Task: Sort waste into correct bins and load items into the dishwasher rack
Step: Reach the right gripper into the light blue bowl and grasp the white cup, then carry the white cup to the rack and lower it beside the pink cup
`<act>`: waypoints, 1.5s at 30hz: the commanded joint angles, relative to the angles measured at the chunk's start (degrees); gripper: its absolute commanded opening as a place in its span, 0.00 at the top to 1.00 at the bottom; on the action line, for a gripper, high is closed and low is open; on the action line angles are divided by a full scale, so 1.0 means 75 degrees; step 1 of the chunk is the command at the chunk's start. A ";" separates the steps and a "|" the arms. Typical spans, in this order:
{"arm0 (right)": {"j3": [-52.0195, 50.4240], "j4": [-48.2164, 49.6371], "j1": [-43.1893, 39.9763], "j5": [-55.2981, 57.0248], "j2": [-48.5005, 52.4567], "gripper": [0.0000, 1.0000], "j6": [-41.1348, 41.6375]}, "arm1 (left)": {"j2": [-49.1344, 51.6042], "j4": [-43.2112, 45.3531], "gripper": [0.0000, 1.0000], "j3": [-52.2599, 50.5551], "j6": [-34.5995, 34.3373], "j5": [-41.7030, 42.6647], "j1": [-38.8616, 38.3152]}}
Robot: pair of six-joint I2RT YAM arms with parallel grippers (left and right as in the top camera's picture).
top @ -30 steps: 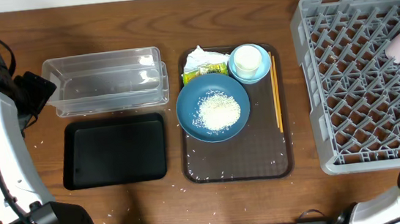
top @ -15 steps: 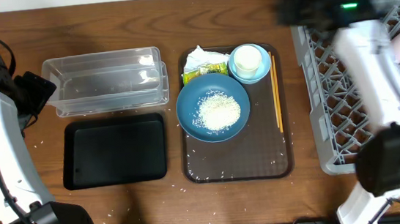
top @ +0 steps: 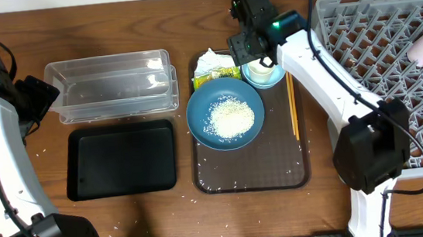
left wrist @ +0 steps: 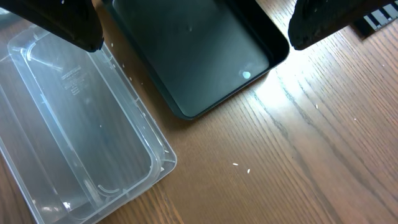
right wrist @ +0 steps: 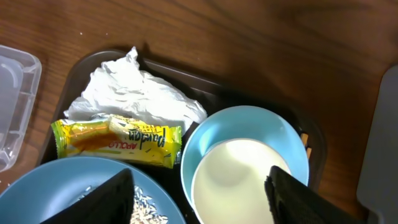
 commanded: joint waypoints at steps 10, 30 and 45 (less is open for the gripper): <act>0.0216 -0.0259 -0.0017 0.0044 0.0804 0.48 0.0603 | -0.0108 -0.0035 0.02 0.0119 -0.0070 -0.0044 0.0026; -0.0210 -0.0519 0.0032 0.0047 0.0816 0.71 0.0947 | -0.0108 -0.0035 0.02 0.0119 -0.0070 -0.0044 0.0026; 0.0175 -0.0670 0.0009 0.0041 0.0490 0.99 0.1000 | -0.0108 -0.0035 0.02 0.0119 -0.0070 -0.0044 0.0026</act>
